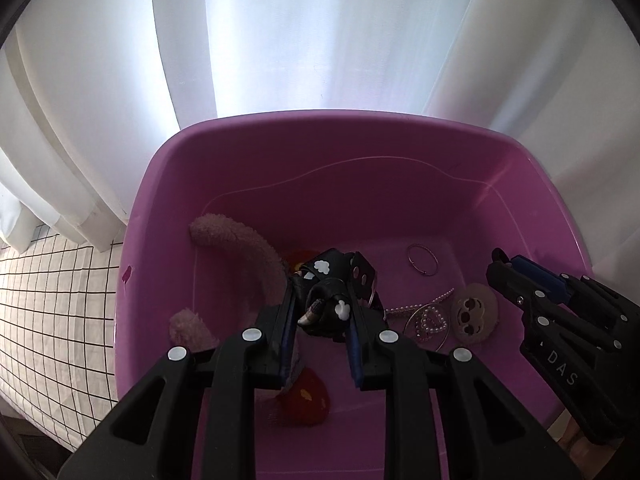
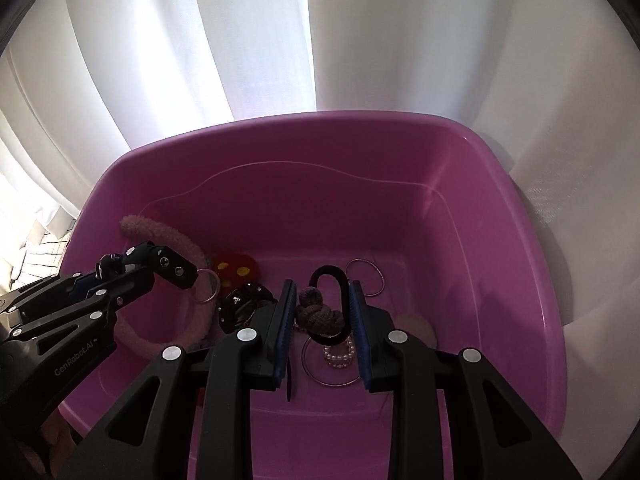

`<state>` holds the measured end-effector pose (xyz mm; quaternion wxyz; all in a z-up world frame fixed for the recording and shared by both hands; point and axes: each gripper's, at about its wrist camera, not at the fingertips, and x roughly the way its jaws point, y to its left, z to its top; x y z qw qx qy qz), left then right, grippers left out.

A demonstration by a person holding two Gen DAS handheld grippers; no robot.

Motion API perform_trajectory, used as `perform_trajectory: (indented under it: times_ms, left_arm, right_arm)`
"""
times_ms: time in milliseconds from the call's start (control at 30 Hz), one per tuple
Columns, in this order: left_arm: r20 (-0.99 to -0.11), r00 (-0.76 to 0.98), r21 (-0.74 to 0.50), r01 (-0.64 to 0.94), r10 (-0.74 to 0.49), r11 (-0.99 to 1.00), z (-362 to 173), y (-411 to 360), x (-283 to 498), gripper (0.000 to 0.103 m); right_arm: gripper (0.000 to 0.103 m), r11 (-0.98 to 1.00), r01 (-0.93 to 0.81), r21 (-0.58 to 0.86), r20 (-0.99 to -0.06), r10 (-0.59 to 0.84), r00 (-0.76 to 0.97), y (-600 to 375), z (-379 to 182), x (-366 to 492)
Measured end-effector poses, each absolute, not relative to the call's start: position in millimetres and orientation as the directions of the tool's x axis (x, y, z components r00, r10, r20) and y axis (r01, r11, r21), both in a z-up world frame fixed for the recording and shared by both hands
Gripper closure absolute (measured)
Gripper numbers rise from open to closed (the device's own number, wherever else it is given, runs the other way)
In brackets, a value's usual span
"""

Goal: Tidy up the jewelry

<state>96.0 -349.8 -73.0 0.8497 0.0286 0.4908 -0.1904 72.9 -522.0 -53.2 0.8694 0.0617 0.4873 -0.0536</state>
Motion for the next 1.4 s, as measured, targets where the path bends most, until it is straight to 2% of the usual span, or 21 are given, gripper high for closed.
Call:
perform_trajectory:
  times_ms: [100, 133, 167, 200, 233, 267, 500, 1400]
  left_arm:
    - [-0.849, 0.442, -0.136, 0.345, -0.289, 0.929, -74.5, -349.9, 97.0, 0.078]
    - [-0.849, 0.446, -0.131, 0.343, -0.285, 0.93, -74.2, -350.0, 96.4, 0.076]
    - [-0.847, 0.451, -0.128, 0.342, -0.282, 0.931, -72.7, -350.3, 95.5, 0.068]
    - [-0.844, 0.457, -0.126, 0.339, -0.28, 0.932, -71.3, -349.6, 94.7, 0.061]
    - [-0.841, 0.467, -0.118, 0.331, -0.272, 0.936, -69.0, -349.0, 94.0, 0.035]
    - [-0.834, 0.484, -0.112, 0.322, -0.265, 0.94, -66.7, -348.0, 93.1, 0.019]
    - [-0.834, 0.494, -0.091, 0.317, -0.246, 0.944, -59.0, -349.2, 93.3, 0.012]
    - [-0.838, 0.507, -0.054, 0.29, -0.201, 0.956, -56.7, -344.6, 95.8, 0.012]
  right_arm:
    - [0.07, 0.986, 0.156, 0.051, -0.861, -0.036, 0.507, -522.5, -55.5, 74.7]
    - [0.063, 0.987, 0.157, 0.044, -0.861, -0.042, 0.506, -523.6, -56.4, 76.9]
    - [0.052, 0.987, 0.157, 0.039, -0.861, -0.046, 0.506, -523.1, -56.1, 77.1]
    - [0.047, 0.987, 0.154, 0.039, -0.86, -0.046, 0.508, -523.4, -55.9, 78.4]
    - [0.042, 0.988, 0.152, 0.039, -0.857, -0.045, 0.513, -524.1, -55.9, 80.2]
    - [0.042, 0.988, 0.153, 0.036, -0.857, -0.049, 0.513, -524.0, -55.6, 80.2]
    - [0.042, 0.985, 0.166, 0.043, -0.86, -0.048, 0.507, -525.5, -54.3, 74.5]
    - [0.042, 0.986, 0.163, 0.042, -0.856, -0.048, 0.515, -521.6, -53.0, 67.0]
